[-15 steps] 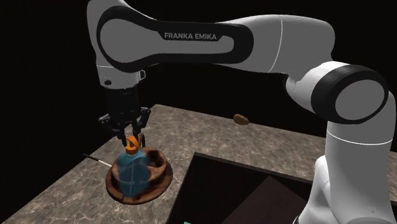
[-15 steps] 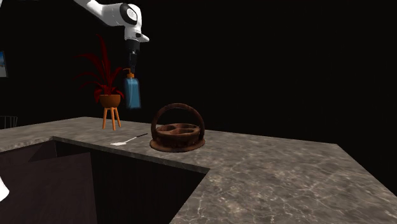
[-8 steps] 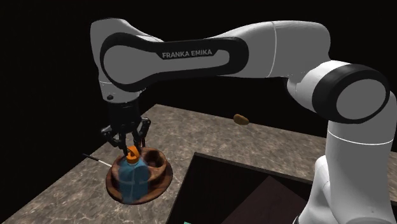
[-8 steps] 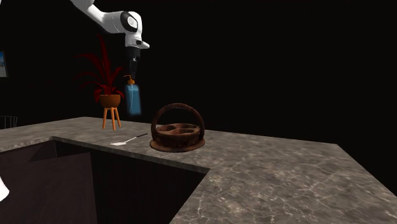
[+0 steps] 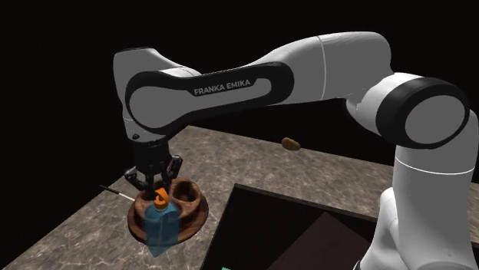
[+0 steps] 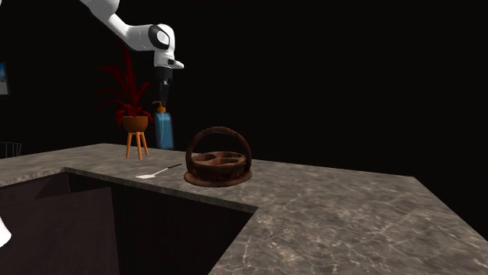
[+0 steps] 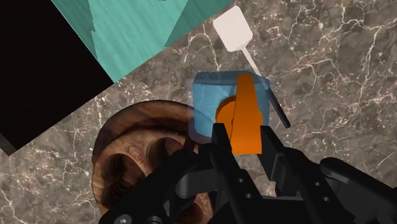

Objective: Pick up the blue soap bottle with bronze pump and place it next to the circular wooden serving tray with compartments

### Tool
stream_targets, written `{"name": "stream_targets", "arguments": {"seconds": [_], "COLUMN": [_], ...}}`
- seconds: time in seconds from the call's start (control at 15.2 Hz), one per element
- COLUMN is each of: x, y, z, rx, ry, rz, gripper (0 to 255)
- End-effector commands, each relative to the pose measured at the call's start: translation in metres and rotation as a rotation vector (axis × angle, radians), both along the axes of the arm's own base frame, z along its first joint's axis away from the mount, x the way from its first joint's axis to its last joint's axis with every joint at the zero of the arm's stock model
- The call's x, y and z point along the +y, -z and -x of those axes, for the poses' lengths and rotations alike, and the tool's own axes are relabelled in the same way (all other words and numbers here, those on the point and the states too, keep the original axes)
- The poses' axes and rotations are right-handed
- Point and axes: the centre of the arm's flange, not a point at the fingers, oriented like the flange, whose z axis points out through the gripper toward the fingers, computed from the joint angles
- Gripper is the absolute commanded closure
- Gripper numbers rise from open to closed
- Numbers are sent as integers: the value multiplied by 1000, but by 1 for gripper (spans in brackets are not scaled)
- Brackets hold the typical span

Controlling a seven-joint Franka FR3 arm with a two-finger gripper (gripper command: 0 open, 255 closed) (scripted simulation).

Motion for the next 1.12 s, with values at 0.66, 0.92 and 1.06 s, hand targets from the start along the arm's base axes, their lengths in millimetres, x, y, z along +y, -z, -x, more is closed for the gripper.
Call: {"name": "stream_targets", "arguments": {"seconds": [0.66,0.92,1.06], "x": [0,0,0], "y": [64,85,96], "z": [-1,-1,-1], "rx": [-1,-1,-1], "ry": [0,0,0], "rz": [-1,-1,-1], "gripper": [255,255,255]}}
